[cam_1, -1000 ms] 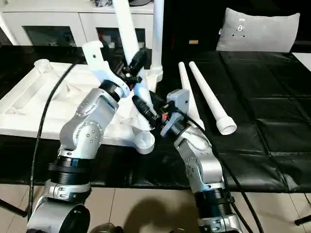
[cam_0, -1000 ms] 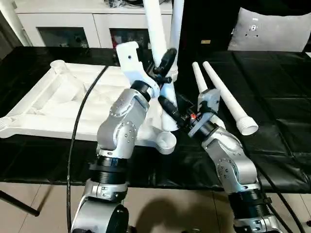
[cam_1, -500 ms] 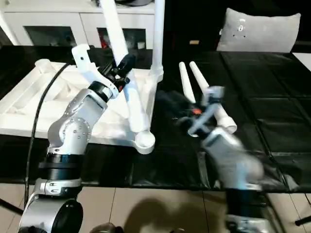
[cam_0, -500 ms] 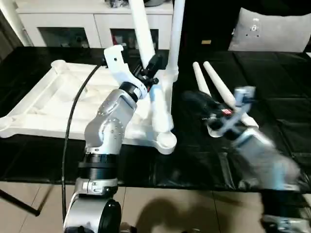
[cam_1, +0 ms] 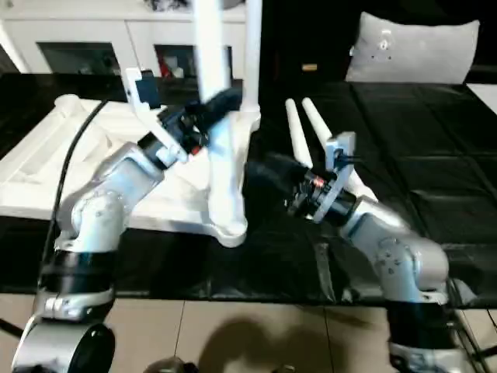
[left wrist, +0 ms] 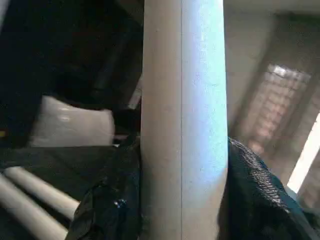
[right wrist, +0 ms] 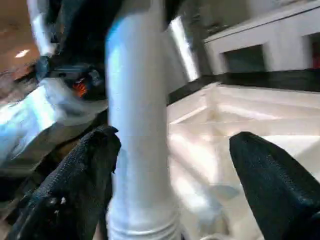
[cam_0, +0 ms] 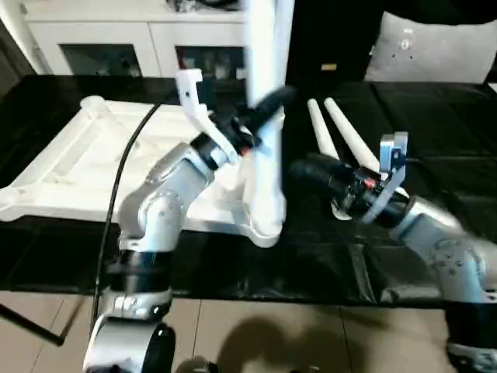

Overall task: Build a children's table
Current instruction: Pick table leg

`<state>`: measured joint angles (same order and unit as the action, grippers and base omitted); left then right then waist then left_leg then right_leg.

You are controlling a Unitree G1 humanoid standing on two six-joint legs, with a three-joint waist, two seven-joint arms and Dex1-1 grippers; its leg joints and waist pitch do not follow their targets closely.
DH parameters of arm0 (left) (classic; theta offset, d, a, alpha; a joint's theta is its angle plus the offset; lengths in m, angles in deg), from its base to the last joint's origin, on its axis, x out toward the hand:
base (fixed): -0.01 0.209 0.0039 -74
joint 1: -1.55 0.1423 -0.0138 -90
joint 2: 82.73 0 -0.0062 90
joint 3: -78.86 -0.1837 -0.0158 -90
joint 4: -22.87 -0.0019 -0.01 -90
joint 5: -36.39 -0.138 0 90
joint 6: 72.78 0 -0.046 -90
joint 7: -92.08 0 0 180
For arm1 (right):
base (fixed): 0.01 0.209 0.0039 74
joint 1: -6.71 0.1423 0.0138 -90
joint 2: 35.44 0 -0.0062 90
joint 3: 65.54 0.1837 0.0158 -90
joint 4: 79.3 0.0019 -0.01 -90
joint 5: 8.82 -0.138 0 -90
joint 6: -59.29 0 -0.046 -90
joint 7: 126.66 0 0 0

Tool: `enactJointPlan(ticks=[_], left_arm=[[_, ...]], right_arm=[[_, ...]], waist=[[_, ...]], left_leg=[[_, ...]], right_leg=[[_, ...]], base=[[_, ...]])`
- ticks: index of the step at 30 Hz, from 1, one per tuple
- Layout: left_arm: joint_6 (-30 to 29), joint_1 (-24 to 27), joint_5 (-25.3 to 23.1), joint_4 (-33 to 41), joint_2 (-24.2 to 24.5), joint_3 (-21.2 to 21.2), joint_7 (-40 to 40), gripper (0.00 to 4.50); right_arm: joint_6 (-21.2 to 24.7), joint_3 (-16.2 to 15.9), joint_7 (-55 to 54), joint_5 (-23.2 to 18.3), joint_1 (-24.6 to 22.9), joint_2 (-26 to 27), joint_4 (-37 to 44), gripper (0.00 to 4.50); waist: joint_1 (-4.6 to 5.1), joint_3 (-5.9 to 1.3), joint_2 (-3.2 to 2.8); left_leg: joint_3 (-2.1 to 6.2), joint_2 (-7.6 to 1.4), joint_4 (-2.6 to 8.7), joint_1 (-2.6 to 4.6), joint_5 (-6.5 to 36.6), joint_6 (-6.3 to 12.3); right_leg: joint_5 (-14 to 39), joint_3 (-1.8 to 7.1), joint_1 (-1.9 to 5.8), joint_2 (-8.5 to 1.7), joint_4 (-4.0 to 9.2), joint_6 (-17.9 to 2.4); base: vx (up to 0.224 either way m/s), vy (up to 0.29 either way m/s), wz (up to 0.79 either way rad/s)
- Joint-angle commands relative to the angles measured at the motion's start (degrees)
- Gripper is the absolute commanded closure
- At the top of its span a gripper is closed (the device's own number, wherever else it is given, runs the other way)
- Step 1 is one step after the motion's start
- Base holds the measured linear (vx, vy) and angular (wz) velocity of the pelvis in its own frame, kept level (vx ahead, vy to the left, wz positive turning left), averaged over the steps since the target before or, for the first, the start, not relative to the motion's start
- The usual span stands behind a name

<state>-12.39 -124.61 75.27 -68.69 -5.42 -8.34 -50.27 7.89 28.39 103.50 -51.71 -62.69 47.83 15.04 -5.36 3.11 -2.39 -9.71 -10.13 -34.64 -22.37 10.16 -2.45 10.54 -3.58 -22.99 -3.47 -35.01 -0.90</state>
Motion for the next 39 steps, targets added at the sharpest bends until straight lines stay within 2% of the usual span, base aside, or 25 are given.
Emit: enactJointPlan(ticks=[1, 3, 4, 7, 9, 12, 25, 26, 29, 30, 31, 32, 39], left_arm=[[0.2, 0.2, 0.9, 1.8, 0.6, -1.2, 2.7, 2.69], [0.7, 0.5, 0.7, 2.3, 1.2, -2.2, 4.8, 2.69], [1.1, 0.7, 0.5, 2.7, 1.6, -2.9, 6.2, 2.69], [0.6, 1.8, 1.1, 4.6, 3.0, -5.5, 11.3, 2.69], [-0.1, 2.2, 2.1, 5.5, 3.1, -6.0, 12.8, 2.69], [-0.7, 2.6, 3.2, 6.3, 3.2, -6.8, 15.3, 2.69], [-0.2, 3.0, 3.7, 7.0, 2.9, -7.9, 17.9, 2.69], [-0.1, 3.1, 3.6, 7.1, 2.8, -8.0, 17.9, 2.69], [0.1, 3.1, 3.5, 7.0, 2.7, -8.2, 17.9, 2.69], [0.2, 3.1, 3.5, 7.0, 2.7, -8.3, 17.9, 2.69], [0.4, 3.2, 3.3, 7.1, 2.7, -8.6, 17.9, 2.69], [0.6, 3.3, 3.1, 7.1, 2.7, -8.8, 18.0, 2.69], [1.1, 3.5, 2.5, 7.2, 2.6, -9.4, 17.8, 2.69]], right_arm=[[0.2, -0.4, 2.6, -0.5, 1.3, -1.0, 0.9, 0.61], [0.8, -1.1, 4.6, -0.9, 1.7, -2.0, 1.0, 0.61], [1.1, -1.6, 5.7, -0.9, 1.9, -2.6, 1.0, 0.61], [1.0, -5.2, 9.6, 1.3, 2.5, -5.5, 1.2, 0.61], [0.7, -6.8, 11.2, 2.3, 2.7, -6.3, 1.3, 0.61], [0.0, -8.5, 13.6, 3.3, 3.4, -6.8, 0.7, 0.61], [-1.3, -12.1, 17.3, 5.1, 4.9, -6.6, -0.2, 0.61], [-1.3, -12.2, 17.4, 5.2, 4.9, -6.6, -0.2, 0.88], [-1.2, -12.5, 17.8, 5.3, 5.0, -6.4, -0.3, 0.95], [-1.2, -12.6, 17.9, 5.3, 5.0, -6.4, -0.4, 1.14], [-1.3, -12.8, 18.0, 5.4, 5.0, -6.2, -0.5, 1.14], [-1.3, -13.0, 18.2, 5.5, 5.0, -6.2, -0.7, 1.29], [-1.2, -13.5, 18.7, 5.8, 4.9, -5.9, -1.3, 1.93]], waist=[[-0.18, -4.04, 0.74], [-0.16, -4.10, 0.72], [-0.10, -4.10, 1.00], [-0.10, -4.15, 0.96], [-0.09, -4.17, 1.02], [0.01, -4.04, 1.23], [0.02, -4.15, 1.20], [0.04, -4.19, 1.23], [0.00, -4.18, 1.28], [0.00, -4.19, 1.26], [0.06, -4.18, 1.56], [-0.01, -4.18, 1.39], [-0.02, -4.21, 1.31]], left_leg=[[0.73, -2.56, 3.45, 0.76, 7.5, 2.99], [0.76, -2.59, 3.44, 0.76, 7.3, 2.92], [0.74, -2.53, 3.38, 0.74, 7.0, 3.00], [0.76, -2.65, 3.39, 0.69, 6.0, 3.38], [0.62, -2.57, 3.26, 0.69, 5.9, 3.49], [0.63, -2.60, 3.30, 0.69, 6.4, 3.47], [0.68, -2.65, 3.20, 0.80, 6.3, 3.53], [0.65, -2.62, 3.14, 0.77, 6.2, 3.53], [0.63, -2.58, 3.10, 0.72, 6.0, 3.67], [0.65, -2.58, 3.11, 0.70, 6.0, 3.68], [0.62, -2.59, 3.12, 0.68, 6.0, 3.73], [0.65, -2.60, 3.11, 0.72, 6.0, 3.73], [0.65, -2.64, 3.07, 0.73, 6.0, 3.72]], right_leg=[[13.5, 2.51, 3.29, -4.38, 4.58, -9.3], [13.1, 2.49, 3.29, -4.35, 4.52, -9.3], [12.7, 2.51, 3.32, -4.34, 4.46, -9.4], [11.7, 2.55, 3.38, -4.28, 4.25, -9.6], [11.3, 2.58, 3.36, -4.37, 4.18, -10.4], [12.3, 2.56, 3.32, -4.36, 4.29, -10.5], [12.5, 2.60, 3.27, -4.25, 4.14, -10.3], [12.3, 2.61, 3.32, -4.26, 4.13, -10.3], [12.0, 2.62, 3.38, -4.27, 4.10, -10.4], [12.2, 2.60, 3.38, -4.27, 4.11, -10.3], [12.3, 2.61, 3.38, -4.23, 4.13, -10.2], [12.5, 2.61, 3.36, -4.28, 4.09, -10.2], [12.3, 2.62, 3.32, -4.28, 4.08, -10.2]], base=[[0.000, 0.000, 0.00], [0.000, 0.000, 0.00], [0.000, 0.000, 0.00], [0.000, 0.000, 0.00], [0.000, 0.000, 0.00], [0.000, 0.000, 0.00], [0.000, 0.000, 0.00], [0.000, 0.000, 0.00], [0.000, 0.000, 0.00], [0.000, 0.000, 0.00], [0.000, 0.000, 0.00], [0.000, 0.000, 0.00], [0.000, 0.000, 0.00]])
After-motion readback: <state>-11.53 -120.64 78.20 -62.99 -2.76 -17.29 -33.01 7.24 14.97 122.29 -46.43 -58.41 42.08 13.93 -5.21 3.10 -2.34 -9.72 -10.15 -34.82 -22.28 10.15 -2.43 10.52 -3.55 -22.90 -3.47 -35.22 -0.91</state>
